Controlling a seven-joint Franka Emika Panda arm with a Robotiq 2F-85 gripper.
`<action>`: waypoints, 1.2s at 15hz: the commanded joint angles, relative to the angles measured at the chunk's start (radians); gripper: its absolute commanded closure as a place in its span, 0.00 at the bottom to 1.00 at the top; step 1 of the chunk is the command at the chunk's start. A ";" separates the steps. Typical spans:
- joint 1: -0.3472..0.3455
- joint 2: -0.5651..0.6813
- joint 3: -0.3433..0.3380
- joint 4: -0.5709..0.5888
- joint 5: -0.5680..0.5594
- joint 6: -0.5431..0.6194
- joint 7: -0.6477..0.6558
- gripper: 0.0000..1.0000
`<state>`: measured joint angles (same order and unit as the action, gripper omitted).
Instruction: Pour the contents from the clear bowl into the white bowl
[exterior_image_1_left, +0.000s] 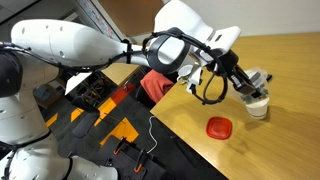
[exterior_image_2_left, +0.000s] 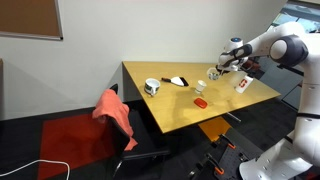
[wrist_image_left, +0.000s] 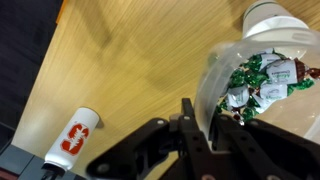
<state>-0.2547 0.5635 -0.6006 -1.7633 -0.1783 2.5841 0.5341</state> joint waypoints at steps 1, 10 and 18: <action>0.050 0.084 -0.084 0.079 -0.057 -0.028 0.133 0.97; 0.175 0.312 -0.265 0.193 -0.187 -0.059 0.318 0.97; 0.137 0.285 -0.217 0.158 -0.142 -0.016 0.277 0.86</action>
<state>-0.1168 0.8439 -0.8166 -1.6119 -0.3279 2.5706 0.8165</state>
